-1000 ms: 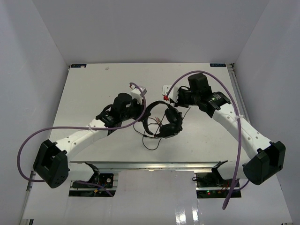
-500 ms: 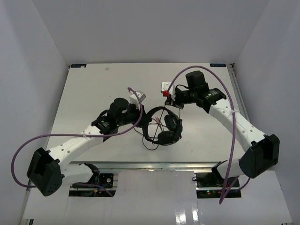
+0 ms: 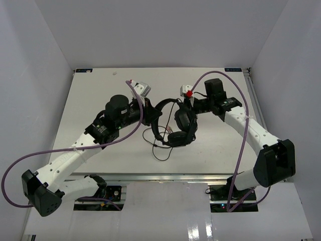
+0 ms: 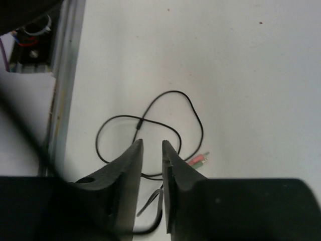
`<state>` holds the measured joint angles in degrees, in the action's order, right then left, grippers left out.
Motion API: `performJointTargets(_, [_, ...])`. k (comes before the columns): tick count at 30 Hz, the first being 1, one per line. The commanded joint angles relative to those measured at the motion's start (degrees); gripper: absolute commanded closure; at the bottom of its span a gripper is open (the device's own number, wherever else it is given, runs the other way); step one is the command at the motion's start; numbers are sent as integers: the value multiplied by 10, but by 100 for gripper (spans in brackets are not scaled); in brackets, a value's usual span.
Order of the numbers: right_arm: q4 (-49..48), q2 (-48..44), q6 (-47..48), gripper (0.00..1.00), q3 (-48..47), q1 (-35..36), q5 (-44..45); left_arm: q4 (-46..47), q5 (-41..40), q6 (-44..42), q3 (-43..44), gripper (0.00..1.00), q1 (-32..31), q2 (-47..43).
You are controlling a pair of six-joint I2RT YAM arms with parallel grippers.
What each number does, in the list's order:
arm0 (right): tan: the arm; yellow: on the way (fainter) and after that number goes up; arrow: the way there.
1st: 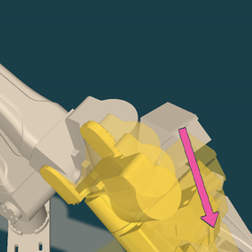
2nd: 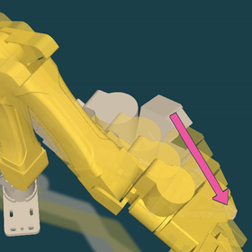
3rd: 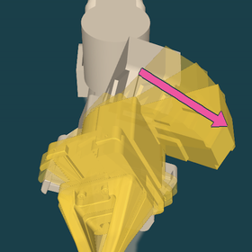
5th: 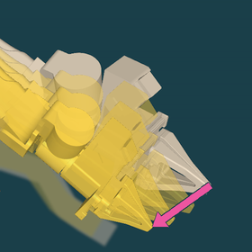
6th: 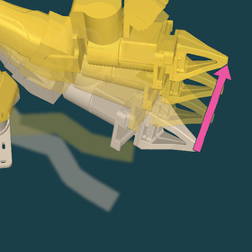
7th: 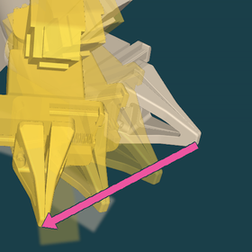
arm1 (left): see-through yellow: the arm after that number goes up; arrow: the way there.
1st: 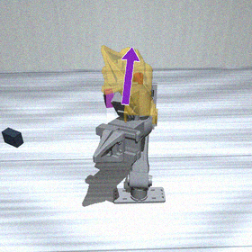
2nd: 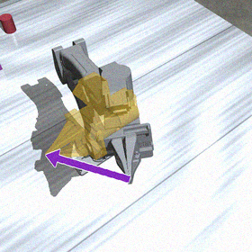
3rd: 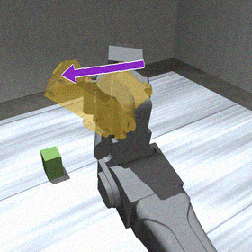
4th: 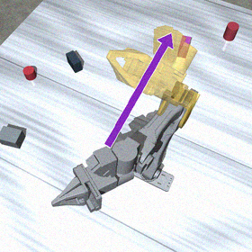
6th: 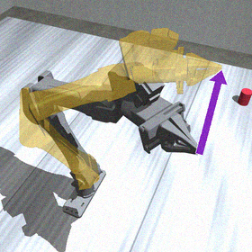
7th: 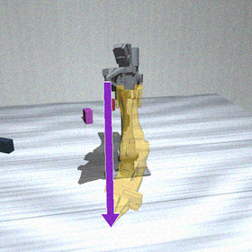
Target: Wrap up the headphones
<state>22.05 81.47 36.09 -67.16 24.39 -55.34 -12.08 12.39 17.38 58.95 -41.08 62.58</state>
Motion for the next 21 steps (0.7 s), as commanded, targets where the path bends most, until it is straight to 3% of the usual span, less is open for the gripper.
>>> performJointTargets(1, [-106,37,-111,65,9,-1,-101,-13,27,28,89,100,-5,5])
performJointTargets(7, [-289,63,-251,56,62,0,-147,-41,14,49,176,100,-6,27])
performJointTargets(14, [-601,74,-538,51,141,13,-187,-45,-30,82,278,100,-6,69])
performJointTargets(21, [-651,61,-555,53,192,34,-169,-30,-134,96,358,100,-5,103])
